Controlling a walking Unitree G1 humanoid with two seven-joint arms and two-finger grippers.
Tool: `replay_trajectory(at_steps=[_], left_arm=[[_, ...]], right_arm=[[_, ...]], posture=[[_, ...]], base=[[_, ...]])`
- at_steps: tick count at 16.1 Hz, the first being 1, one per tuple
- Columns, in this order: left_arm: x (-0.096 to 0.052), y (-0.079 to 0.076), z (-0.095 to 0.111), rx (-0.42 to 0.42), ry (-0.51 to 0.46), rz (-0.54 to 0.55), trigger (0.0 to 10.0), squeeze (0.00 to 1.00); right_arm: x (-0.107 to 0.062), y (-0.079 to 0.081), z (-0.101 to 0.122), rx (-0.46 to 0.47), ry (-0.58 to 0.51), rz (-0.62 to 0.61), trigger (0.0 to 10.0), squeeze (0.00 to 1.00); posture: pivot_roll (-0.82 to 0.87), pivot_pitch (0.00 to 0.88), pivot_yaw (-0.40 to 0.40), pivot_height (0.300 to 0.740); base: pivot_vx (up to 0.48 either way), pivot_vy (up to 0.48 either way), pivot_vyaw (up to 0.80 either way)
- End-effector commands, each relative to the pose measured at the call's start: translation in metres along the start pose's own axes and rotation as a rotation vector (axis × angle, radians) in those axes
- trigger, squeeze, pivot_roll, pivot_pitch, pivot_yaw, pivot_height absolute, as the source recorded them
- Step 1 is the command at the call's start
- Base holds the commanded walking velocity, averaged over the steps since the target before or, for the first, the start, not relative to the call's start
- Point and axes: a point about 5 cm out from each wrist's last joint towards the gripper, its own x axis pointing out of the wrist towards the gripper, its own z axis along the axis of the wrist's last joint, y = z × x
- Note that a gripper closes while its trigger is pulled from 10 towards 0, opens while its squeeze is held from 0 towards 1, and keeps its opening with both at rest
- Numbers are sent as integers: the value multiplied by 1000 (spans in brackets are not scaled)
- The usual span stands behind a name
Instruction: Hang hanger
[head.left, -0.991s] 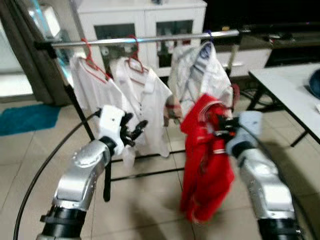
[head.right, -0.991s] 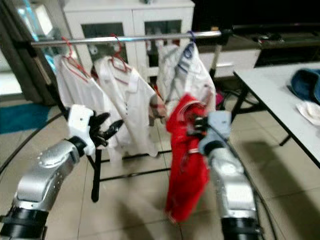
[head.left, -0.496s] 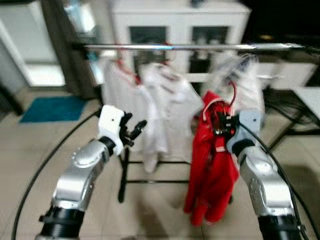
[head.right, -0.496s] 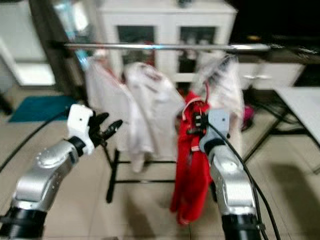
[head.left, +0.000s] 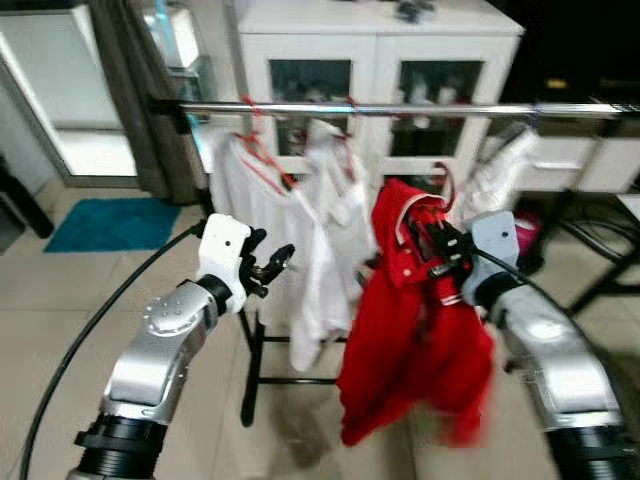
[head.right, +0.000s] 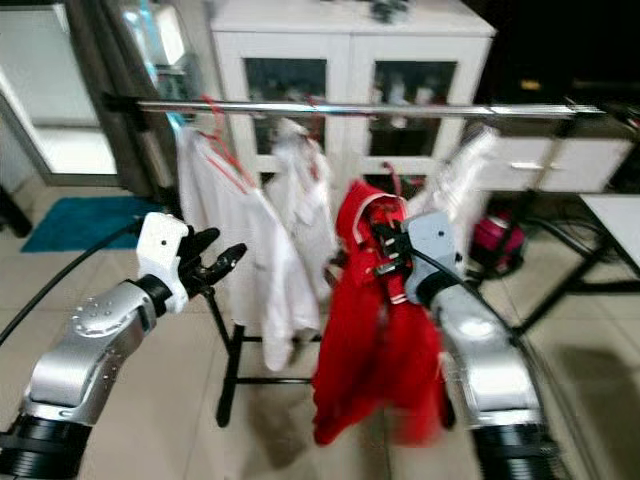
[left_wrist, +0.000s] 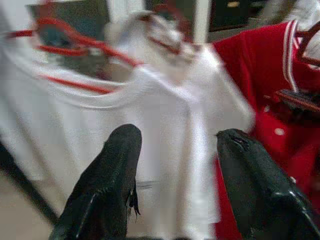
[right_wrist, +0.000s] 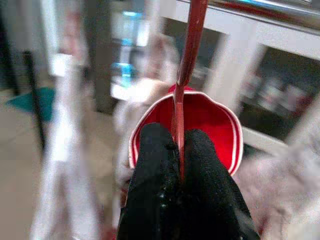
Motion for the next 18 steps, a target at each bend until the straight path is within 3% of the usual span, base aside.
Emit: replay_trajectory(at_steps=[1,2,6,11,13,15,18], left_arm=[[-1,2,3,27,2,1,10000,0],[-1,2,2,36,5,-3,10000,0],[-1,1,5,63,6,-19,10000,0],[3,-3,11,69,-17,-57,10000,0],[4,-4,14,69,-37,-80,10000,0],[4,-9,18,66,-61,-130,10000,0],[2,-25,32,46,-135,-295,10000,0]], right_arm=[[0,14,9,-5,-24,112,10000,0],[-5,13,10,-44,-9,168,10000,0],[3,-10,27,-80,-45,-55,10000,0],[14,-15,29,25,-58,-286,10000,0],[22,-17,41,30,-124,-356,10000,0],[30,-23,47,26,-144,-411,10000,0],[49,-38,48,47,-104,-475,10000,0]], posture=[[-64,0,11,740],[-65,0,13,740],[-69,0,14,740],[-70,0,25,740],[-71,0,29,740],[-68,0,30,740],[-54,0,24,740]], base=[[349,0,0],[349,0,0],[317,0,0],[0,0,0],[0,0,0],[0,0,0],[0,0,0]])
